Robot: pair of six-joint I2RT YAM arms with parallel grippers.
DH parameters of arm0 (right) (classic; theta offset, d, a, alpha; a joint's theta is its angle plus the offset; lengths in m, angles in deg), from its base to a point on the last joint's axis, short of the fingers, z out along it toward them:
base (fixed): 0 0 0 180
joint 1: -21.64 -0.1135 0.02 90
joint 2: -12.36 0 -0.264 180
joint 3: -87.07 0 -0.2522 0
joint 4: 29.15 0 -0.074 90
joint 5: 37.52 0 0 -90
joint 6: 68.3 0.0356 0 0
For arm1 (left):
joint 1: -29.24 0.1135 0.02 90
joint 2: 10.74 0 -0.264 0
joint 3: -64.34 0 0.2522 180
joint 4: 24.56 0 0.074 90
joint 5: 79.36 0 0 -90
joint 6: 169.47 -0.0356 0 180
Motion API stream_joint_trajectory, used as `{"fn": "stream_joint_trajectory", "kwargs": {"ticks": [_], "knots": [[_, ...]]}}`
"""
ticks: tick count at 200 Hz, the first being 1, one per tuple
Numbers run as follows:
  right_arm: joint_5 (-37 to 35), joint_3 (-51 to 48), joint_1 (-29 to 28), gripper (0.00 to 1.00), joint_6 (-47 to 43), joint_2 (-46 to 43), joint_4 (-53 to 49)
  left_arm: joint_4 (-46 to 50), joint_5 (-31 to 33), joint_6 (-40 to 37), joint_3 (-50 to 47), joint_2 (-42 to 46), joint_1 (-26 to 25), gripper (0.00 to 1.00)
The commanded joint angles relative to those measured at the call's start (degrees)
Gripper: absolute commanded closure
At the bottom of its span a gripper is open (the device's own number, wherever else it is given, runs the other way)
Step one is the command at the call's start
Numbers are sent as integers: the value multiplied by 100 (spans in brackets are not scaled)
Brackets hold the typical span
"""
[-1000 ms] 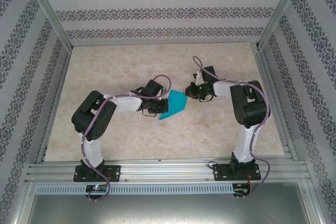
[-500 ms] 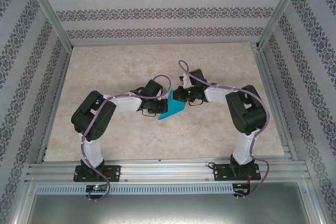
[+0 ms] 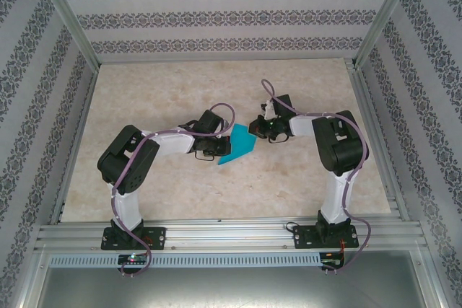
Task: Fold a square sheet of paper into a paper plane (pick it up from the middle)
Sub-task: Fourth fold the wing at the center of the table.
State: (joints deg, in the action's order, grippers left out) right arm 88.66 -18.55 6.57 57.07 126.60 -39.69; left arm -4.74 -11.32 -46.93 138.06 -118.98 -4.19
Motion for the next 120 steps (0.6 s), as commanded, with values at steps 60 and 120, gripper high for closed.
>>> {"fn": "stream_joint_trajectory", "kwargs": {"ticks": [60, 120], "knots": [[-689, -171, 409, 100, 305, -553, 328, 1331, 475, -186, -352, -233, 20, 100], [-189, -594, -503, 100, 716, -520, 878, 1261, 431, -141, -332, -196, 20, 100]]}}
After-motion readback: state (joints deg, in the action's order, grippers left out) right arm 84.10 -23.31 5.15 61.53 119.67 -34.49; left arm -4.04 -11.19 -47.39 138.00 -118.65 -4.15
